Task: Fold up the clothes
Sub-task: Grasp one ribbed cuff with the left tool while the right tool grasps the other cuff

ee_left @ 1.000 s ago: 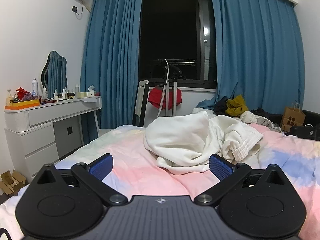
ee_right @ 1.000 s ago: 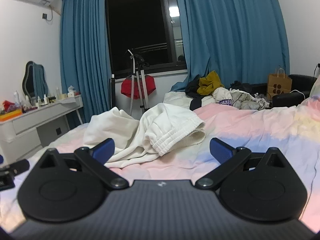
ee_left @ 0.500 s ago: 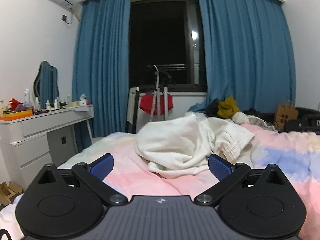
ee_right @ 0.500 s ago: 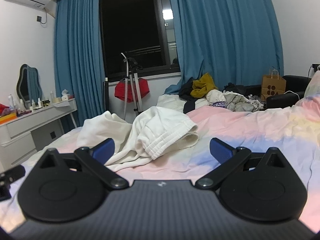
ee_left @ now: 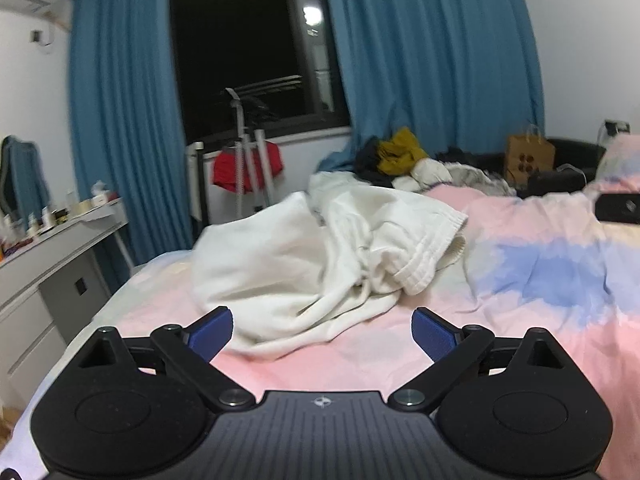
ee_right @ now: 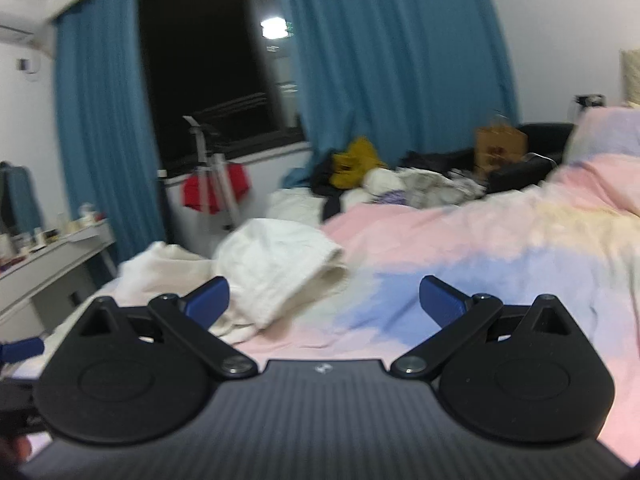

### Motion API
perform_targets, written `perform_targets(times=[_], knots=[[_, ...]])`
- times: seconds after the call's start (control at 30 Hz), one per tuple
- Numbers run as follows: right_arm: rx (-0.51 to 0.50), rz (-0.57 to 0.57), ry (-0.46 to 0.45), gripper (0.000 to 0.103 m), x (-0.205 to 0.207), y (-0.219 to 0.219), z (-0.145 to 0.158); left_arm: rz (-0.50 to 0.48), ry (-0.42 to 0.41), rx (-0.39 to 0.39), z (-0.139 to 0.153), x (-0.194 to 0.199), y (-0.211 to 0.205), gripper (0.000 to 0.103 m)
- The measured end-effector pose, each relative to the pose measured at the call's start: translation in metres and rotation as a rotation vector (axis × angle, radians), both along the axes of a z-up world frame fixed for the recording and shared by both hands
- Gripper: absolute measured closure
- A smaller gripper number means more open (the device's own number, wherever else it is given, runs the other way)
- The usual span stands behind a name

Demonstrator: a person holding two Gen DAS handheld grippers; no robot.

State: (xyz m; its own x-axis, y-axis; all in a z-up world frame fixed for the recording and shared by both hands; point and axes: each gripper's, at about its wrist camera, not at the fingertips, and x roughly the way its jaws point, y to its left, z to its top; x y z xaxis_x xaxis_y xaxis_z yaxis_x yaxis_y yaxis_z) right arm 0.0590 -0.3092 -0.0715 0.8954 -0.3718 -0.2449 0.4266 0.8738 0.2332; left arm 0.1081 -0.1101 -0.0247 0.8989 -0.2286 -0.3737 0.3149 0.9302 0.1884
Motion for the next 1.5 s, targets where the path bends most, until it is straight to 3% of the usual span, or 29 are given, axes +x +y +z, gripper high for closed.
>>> perform_targets(times=[0.17, 0.37, 0.53, 0.6, 0.8, 0.87, 0.93, 1.07, 1.2, 1.27, 1.3, 1.5], knots=[[0.058, -0.11, 0.021, 0.0, 0.005, -0.023, -0.01, -0.072, -0.004, 0.044, -0.004, 0.057, -0.064, 0.007], [0.084, -0.231, -0.015, 0.0, 0.004, -0.043, -0.02, -0.173, -0.029, 0.08, -0.015, 0.114, -0.147, 0.007], [0.129, -0.295, -0.01, 0.0, 0.012, -0.063, -0.032, -0.238, -0.079, 0.161, -0.032, 0.158, -0.222, 0.006], [0.156, -0.296, -0.004, 0.0, 0.016, -0.07, -0.039, -0.227, -0.088, 0.199, -0.044, 0.182, -0.252, 0.007], [0.227, -0.216, -0.024, 0.0, 0.029, -0.085, -0.061, -0.142, -0.014, 0.188, -0.074, 0.251, -0.314, 0.011], [0.234, -0.222, -0.035, 0.0, 0.03, -0.088, -0.064, -0.083, -0.006, 0.223, -0.085, 0.269, -0.333, 0.014], [0.25, -0.226, -0.051, 0.0, 0.029, -0.091, -0.066, -0.033, -0.004, 0.278, -0.094, 0.285, -0.348, 0.025], [0.261, -0.226, -0.074, 0.0, 0.026, -0.091, -0.066, 0.011, 0.031, 0.389, -0.109, 0.304, -0.367, 0.038], [0.261, -0.225, -0.086, 0.0, 0.024, -0.09, -0.067, 0.023, -0.006, 0.349, -0.087, 0.298, -0.353, 0.065], [0.277, -0.224, -0.099, 0.0, 0.022, -0.092, -0.067, 0.03, 0.003, 0.282, -0.063, 0.292, -0.337, 0.079], [0.288, -0.224, -0.1, 0.0, 0.022, -0.092, -0.068, 0.034, 0.01, 0.242, -0.05, 0.289, -0.327, 0.092], [0.306, -0.2, -0.104, 0.0, 0.021, -0.089, -0.065, 0.045, 0.007, 0.098, 0.018, 0.254, -0.263, 0.094]])
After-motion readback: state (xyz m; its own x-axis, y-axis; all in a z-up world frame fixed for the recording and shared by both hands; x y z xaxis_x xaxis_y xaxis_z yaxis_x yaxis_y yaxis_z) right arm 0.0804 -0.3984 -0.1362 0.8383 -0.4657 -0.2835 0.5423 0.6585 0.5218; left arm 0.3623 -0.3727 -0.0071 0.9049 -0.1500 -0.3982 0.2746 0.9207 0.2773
